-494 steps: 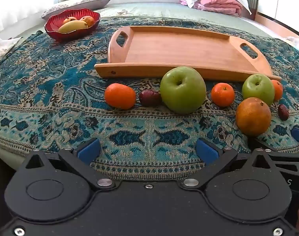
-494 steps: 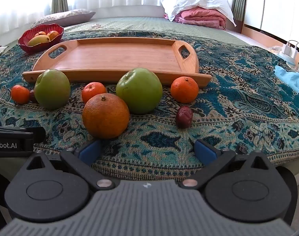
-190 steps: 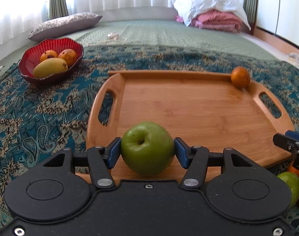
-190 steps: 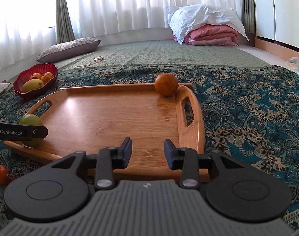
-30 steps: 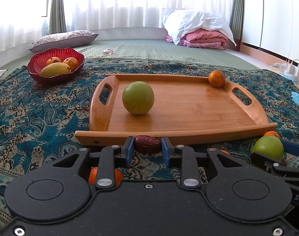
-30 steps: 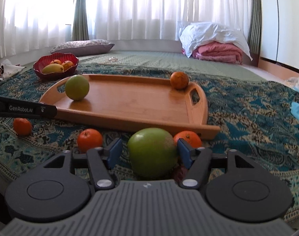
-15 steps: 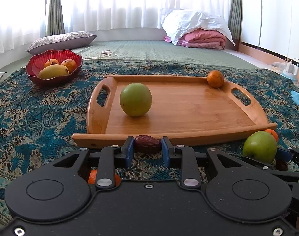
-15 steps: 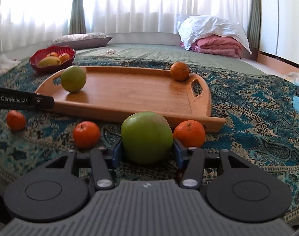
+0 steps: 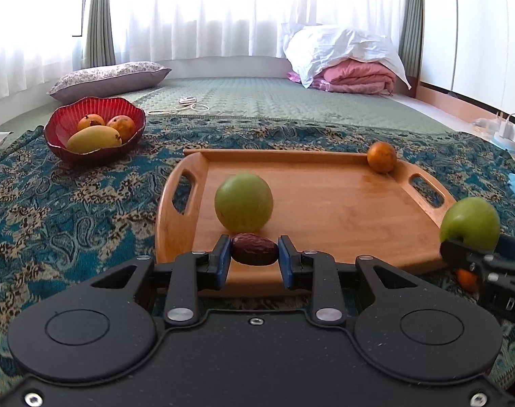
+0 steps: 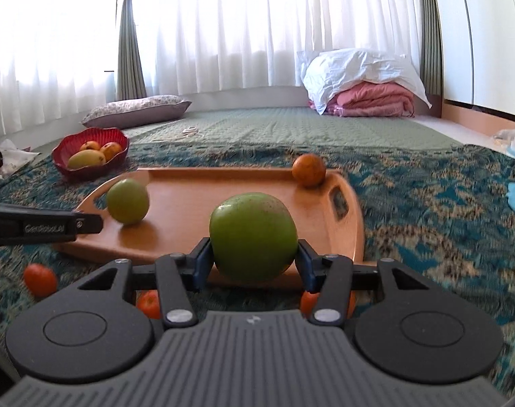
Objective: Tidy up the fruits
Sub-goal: 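Carry the date and apple onto the tray with both tools and release them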
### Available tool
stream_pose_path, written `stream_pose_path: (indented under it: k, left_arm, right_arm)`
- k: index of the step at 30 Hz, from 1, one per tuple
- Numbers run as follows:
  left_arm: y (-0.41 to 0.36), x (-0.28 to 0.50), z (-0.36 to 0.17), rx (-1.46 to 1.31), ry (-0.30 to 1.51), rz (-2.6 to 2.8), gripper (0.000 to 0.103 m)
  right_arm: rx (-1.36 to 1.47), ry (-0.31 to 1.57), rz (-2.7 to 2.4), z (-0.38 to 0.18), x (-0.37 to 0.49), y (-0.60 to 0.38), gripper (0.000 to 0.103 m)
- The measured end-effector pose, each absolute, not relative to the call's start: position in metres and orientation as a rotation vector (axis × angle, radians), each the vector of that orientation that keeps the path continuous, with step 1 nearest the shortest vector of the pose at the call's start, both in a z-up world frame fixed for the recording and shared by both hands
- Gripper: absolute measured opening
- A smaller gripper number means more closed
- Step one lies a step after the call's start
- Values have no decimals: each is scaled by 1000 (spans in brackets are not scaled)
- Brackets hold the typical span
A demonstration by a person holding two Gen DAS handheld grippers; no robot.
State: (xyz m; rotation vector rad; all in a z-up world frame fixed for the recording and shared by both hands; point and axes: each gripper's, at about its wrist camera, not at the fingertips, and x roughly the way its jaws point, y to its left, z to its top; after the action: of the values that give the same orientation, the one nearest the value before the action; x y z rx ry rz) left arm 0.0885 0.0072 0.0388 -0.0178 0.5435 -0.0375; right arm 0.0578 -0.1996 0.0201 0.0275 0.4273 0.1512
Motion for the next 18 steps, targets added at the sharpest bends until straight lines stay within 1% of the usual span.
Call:
stream_pose_path:
  k: [7,18]
  left_arm:
    - [20,117,40,-42,567,-13,28]
    - [27,144,23,-48,621,10,28]
  right_arm:
    - [74,465,122,24,92,-214,55]
    - [79,551,91,8,115,-215,55]
